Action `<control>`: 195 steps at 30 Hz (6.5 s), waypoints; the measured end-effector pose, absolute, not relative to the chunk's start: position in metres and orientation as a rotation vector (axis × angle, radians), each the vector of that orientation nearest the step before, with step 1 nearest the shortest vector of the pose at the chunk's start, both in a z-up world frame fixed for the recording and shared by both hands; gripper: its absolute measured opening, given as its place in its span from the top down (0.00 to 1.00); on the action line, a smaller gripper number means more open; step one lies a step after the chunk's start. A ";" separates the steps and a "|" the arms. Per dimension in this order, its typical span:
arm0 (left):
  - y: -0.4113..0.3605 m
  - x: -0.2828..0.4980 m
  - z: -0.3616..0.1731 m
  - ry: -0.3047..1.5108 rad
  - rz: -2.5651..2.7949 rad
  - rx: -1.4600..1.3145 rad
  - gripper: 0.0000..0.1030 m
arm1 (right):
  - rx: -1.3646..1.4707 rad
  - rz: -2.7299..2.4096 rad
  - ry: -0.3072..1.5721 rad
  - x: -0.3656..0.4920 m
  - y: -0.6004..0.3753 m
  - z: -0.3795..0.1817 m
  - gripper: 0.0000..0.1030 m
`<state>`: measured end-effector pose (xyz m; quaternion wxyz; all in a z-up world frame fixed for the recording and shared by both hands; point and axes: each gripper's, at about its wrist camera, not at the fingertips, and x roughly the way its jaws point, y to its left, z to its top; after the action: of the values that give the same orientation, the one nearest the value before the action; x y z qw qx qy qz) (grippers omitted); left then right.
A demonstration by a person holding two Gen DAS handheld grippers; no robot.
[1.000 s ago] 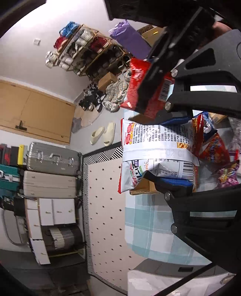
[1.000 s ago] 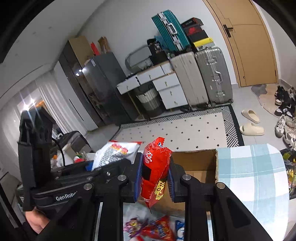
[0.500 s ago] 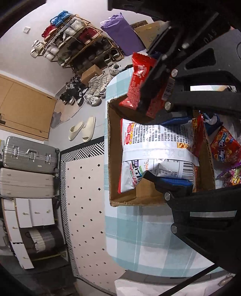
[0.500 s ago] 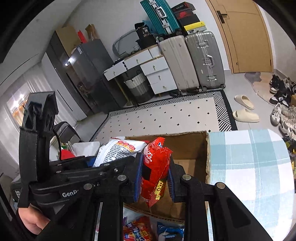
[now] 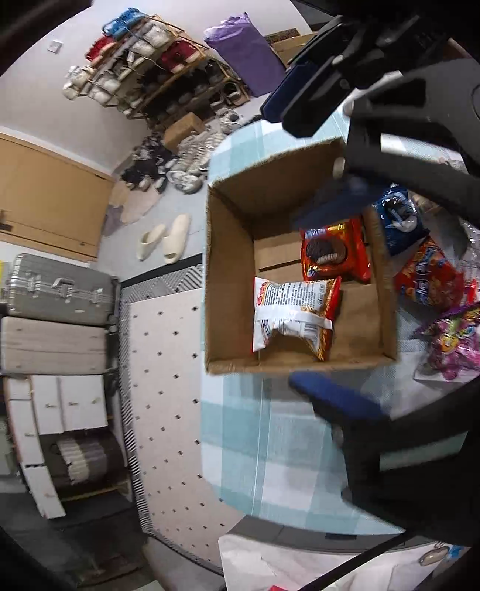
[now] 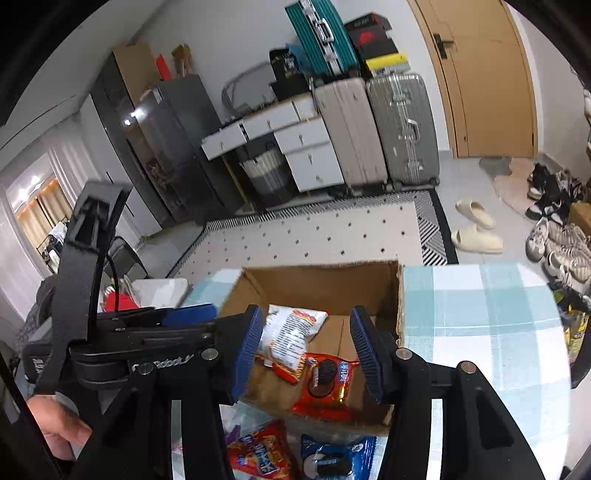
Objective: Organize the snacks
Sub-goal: 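Withdraw both grippers from the box back toward the snack pile, then grasp the red Oreo packet with the right gripper while the left approaches a red packet, then grasp the red 'balloon glue' packet with the left gripper, then carry the balloon glue packet and Oreo packet over the box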
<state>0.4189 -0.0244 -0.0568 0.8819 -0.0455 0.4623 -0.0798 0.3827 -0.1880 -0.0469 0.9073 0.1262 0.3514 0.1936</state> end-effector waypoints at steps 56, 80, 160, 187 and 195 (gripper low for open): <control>0.022 0.090 -0.079 0.699 -0.231 -0.003 0.00 | 0.250 0.383 0.573 0.076 -0.196 -0.074 0.00; 0.045 0.083 -0.128 0.743 -0.162 -0.082 0.00 | 0.234 0.416 0.831 0.077 -0.158 -0.146 0.00; 0.005 0.205 -0.194 1.008 -0.206 0.052 0.30 | 0.303 0.435 0.870 0.094 -0.174 -0.167 0.53; 0.011 0.133 -0.159 0.938 -0.268 0.067 0.62 | 0.335 0.423 0.822 0.090 -0.181 -0.163 0.53; 0.016 0.112 -0.134 0.897 -0.284 0.051 0.62 | 0.317 0.440 0.742 0.074 -0.177 -0.140 0.53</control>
<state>0.1118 0.0159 -0.1343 0.8912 0.0247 0.4319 -0.1368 0.0740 -0.1767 -0.1398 0.8962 0.1528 0.3583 0.2125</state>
